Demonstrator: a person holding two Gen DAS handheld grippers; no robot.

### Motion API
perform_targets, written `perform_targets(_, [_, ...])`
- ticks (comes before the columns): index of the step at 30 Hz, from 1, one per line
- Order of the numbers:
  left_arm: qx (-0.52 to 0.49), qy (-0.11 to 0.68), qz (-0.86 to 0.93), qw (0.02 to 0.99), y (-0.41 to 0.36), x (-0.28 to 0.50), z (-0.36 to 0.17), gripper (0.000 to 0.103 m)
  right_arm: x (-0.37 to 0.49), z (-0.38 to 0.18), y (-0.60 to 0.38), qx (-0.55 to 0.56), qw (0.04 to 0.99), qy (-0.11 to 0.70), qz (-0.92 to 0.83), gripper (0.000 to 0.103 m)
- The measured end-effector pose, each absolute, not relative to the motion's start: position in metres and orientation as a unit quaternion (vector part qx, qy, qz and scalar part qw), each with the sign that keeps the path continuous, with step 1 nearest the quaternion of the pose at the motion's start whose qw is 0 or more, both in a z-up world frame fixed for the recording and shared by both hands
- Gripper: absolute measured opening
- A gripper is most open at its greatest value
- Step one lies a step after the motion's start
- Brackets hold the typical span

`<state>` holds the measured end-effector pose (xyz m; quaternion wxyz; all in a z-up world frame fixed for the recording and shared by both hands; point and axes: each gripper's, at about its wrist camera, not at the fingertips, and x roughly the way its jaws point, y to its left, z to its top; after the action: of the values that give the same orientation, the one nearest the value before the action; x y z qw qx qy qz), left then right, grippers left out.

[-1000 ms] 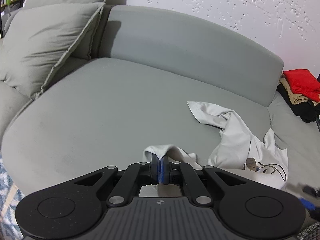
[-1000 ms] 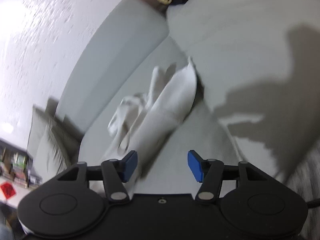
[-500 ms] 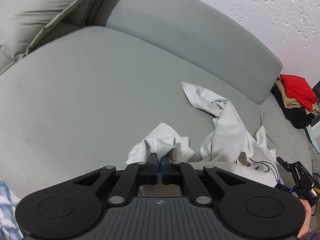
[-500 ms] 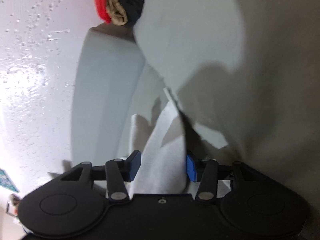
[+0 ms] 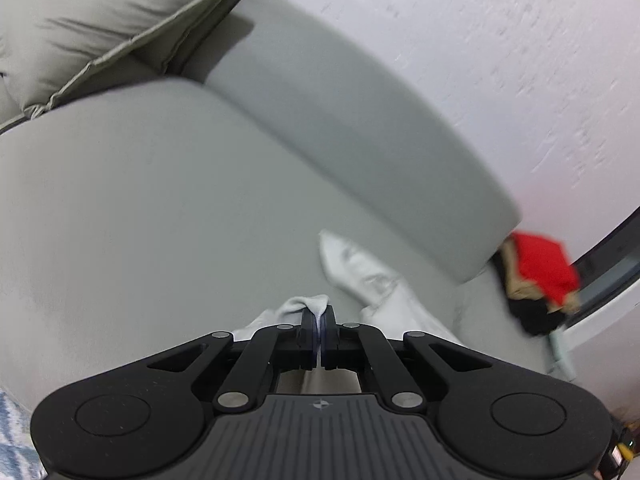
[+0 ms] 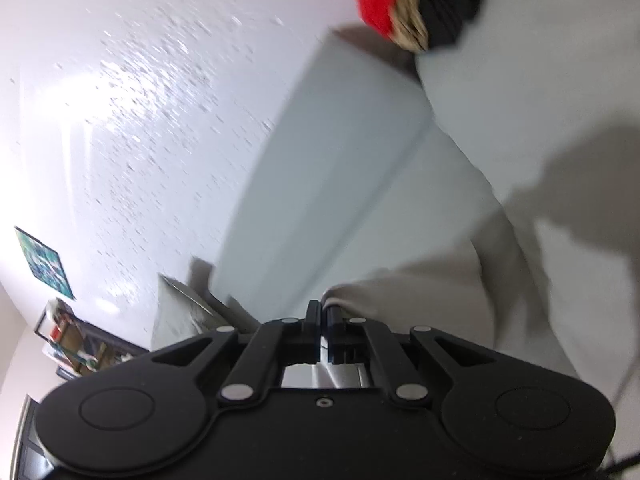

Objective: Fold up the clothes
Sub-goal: 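Lift the white shirt with both grippers and shake it out, then lower the shirt onto the sofa and open both grippers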

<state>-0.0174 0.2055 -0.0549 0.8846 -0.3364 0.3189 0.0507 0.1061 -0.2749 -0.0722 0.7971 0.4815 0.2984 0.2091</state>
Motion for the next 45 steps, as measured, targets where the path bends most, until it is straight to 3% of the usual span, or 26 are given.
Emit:
perform_targets(7, [-0.313, 0.326, 0.015, 0.892, 0.187, -0.056, -0.020, 0.000, 0.056, -0.009, -0.308, 0.474, 0.802, 0.313, 0.183, 0.003])
perform_targets(13, [-0.280, 0.357, 0.070, 0.888, 0.194, -0.029, -0.056, 0.000, 0.057, -0.029, -0.323, 0.463, 0.804, 0.354, 0.119, 0.003])
perform_targets(15, [-0.276, 0.395, 0.115, 0.868, 0.196, -0.021, -0.076, 0.005, 0.065, -0.043, -0.324, 0.454, 0.805, 0.369, 0.098, 0.009])
perform_targets(16, [-0.274, 0.414, 0.138, 0.857, 0.196, -0.017, -0.086, 0.005, 0.069, -0.049, -0.324, 0.449, 0.805, 0.377, 0.088, 0.020])
perform_targets(17, [-0.272, 0.432, 0.160, 0.845, 0.197, -0.013, -0.096, 0.005, 0.072, -0.056, -0.324, 0.445, 0.805, 0.385, 0.077, 0.039])
perform_targets(18, [-0.268, 0.448, 0.180, 0.834, 0.197, -0.010, -0.105, 0.006, 0.076, -0.063, -0.325, 0.440, 0.805, 0.393, 0.066, 0.041])
perform_targets(19, [-0.259, 0.448, 0.181, 0.836, 0.196, -0.018, -0.106, 0.015, 0.080, -0.070, -0.325, 0.435, 0.805, 0.400, 0.056, 0.041])
perform_targets(21, [-0.243, 0.445, 0.182, 0.842, 0.193, -0.033, -0.105, 0.015, 0.088, -0.083, -0.326, 0.425, 0.804, 0.415, 0.034, 0.050])
perform_targets(24, [-0.229, 0.420, 0.156, 0.864, 0.186, -0.051, -0.098, 0.019, 0.077, -0.088, -0.323, 0.408, 0.810, 0.419, 0.043, 0.052])
perform_targets(26, [-0.230, 0.403, 0.124, 0.877, 0.178, -0.059, -0.093, 0.029, 0.069, -0.091, -0.321, 0.408, 0.811, 0.413, 0.066, 0.051])
perform_targets(30, [-0.210, 0.388, 0.092, 0.892, 0.151, -0.059, -0.088, 0.037, 0.071, -0.101, -0.312, 0.452, 0.793, 0.393, 0.112, 0.033])
perform_targets(32, [-0.204, 0.392, 0.084, 0.893, 0.142, -0.055, -0.089, 0.041, 0.077, -0.106, -0.306, 0.474, 0.781, 0.388, 0.126, 0.033])
perform_targets(35, [-0.209, 0.402, 0.073, 0.889, 0.135, -0.052, -0.093, 0.042, 0.097, -0.113, -0.293, 0.480, 0.771, 0.405, 0.107, 0.034])
perform_targets(39, [-0.204, 0.407, 0.067, 0.888, 0.128, -0.056, -0.095, 0.043, 0.123, -0.115, -0.276, 0.443, 0.783, 0.435, 0.030, 0.053])
perform_targets(45, [-0.205, 0.412, 0.056, 0.886, 0.124, -0.060, -0.098, 0.043, 0.150, -0.104, -0.258, 0.426, 0.775, 0.461, -0.068, 0.056])
